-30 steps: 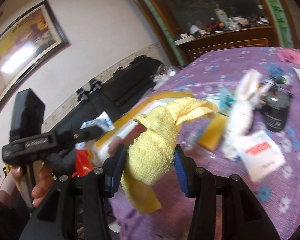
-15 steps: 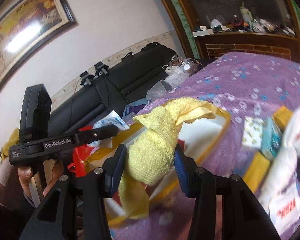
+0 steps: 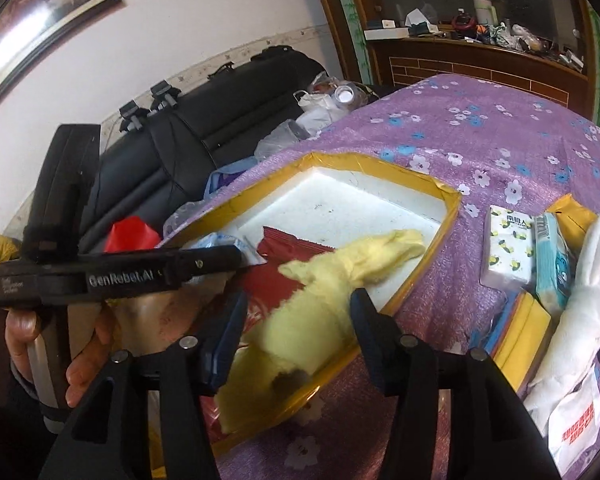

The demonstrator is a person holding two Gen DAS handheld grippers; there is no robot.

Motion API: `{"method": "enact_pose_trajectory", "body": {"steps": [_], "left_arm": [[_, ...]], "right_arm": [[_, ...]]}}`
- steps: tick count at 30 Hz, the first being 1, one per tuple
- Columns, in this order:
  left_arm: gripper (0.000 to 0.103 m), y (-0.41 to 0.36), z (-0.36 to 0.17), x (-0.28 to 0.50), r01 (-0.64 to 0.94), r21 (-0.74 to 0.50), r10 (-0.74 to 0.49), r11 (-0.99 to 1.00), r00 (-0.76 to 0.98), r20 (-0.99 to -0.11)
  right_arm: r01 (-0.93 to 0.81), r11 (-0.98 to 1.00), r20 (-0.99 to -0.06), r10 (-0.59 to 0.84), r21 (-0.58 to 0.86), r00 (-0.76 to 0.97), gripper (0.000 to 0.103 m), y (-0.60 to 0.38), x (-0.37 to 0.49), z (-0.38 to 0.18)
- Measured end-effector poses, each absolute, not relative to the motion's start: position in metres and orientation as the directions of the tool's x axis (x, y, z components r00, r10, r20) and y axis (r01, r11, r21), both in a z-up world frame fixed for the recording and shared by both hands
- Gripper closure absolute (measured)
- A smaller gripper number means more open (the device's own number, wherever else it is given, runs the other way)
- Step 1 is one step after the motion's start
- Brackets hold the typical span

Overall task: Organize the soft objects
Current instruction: 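Carry the white packet and yellow towel into the foam box and release, then grasp the white towel with the left gripper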

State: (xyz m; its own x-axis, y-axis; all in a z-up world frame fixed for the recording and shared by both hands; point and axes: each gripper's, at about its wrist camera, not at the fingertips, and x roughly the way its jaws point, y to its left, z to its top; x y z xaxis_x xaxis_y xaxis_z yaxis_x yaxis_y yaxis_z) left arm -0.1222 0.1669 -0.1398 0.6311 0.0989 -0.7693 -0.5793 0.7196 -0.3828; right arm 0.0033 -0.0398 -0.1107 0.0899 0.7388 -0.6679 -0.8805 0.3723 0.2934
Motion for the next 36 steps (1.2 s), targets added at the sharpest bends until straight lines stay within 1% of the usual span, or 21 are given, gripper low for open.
{"method": "enact_pose_trajectory", "body": {"steps": [1, 2, 3, 6, 9, 11, 12, 14, 16, 22, 25, 29, 33, 36], "left_arm": [[0.030, 0.167, -0.137, -0.128, -0.580, -0.396, 0.107, 0.712, 0.647, -0.755], [0.024, 0.164, -0.133, -0.134, -0.584, -0.396, 0.123, 0.709, 0.655, -0.745], [0.023, 0.164, -0.132, -0.137, -0.595, -0.382, 0.143, 0.708, 0.650, -0.747], [0.023, 0.157, -0.128, -0.143, -0.617, -0.336, 0.184, 0.711, 0.625, -0.759], [0.023, 0.138, -0.108, -0.151, -0.584, -0.360, 0.190, 0.727, 0.676, -0.712], [0.023, 0.119, -0.096, -0.154, -0.544, -0.392, 0.166, 0.742, 0.715, -0.679], [0.023, 0.107, -0.091, -0.153, -0.515, -0.422, 0.135, 0.746, 0.737, -0.662], [0.023, 0.089, -0.087, -0.147, -0.466, -0.454, 0.070, 0.760, 0.752, -0.655], [0.023, 0.067, -0.084, -0.137, -0.427, -0.448, 0.030, 0.785, 0.750, -0.661], [0.024, 0.009, -0.067, -0.105, -0.334, -0.368, 0.001, 0.868, 0.742, -0.670], [0.024, -0.004, -0.062, -0.098, -0.307, -0.350, -0.007, 0.885, 0.743, -0.669], [0.024, -0.007, -0.064, -0.092, -0.306, -0.348, -0.013, 0.886, 0.735, -0.678], [0.024, -0.001, -0.070, -0.086, -0.317, -0.364, -0.024, 0.876, 0.725, -0.689], [0.024, 0.002, -0.075, -0.076, -0.320, -0.378, -0.038, 0.869, 0.717, -0.696]], "right_arm": [[-0.880, 0.371, -0.648, 0.755, 0.298, 0.098, 0.034, -0.047, 0.001, -0.106], [-0.880, 0.365, -0.634, 0.767, 0.304, 0.099, 0.033, -0.055, -0.002, -0.102], [-0.879, 0.359, -0.622, 0.777, 0.313, 0.096, 0.033, -0.061, -0.004, -0.100], [-0.864, 0.353, -0.591, 0.802, 0.359, 0.082, 0.029, -0.087, -0.004, -0.097], [-0.844, 0.398, -0.594, 0.795, 0.360, 0.121, 0.029, -0.114, 0.000, -0.098], [-0.820, 0.432, -0.602, 0.786, 0.376, 0.138, 0.029, -0.131, 0.005, -0.102], [-0.800, 0.444, -0.608, 0.784, 0.404, 0.128, 0.029, -0.143, 0.011, -0.106], [-0.763, 0.472, -0.613, 0.780, 0.442, 0.127, 0.029, -0.164, 0.019, -0.112], [-0.723, 0.521, -0.621, 0.767, 0.454, 0.163, 0.029, -0.187, 0.026, -0.117], [-0.651, 0.646, -0.666, 0.692, 0.399, 0.278, 0.029, -0.232, 0.052, -0.120], [-0.634, 0.671, -0.685, 0.667, 0.383, 0.292, 0.030, -0.234, 0.067, -0.120], [-0.621, 0.708, -0.735, 0.610, 0.337, 0.296, 0.030, -0.222, 0.092, -0.129], [-0.615, 0.727, -0.787, 0.556, 0.306, 0.266, 0.030, -0.205, 0.114, -0.150], [-0.638, 0.726, -0.803, 0.528, 0.258, 0.275, 0.029, -0.198, 0.111, -0.155]]}}
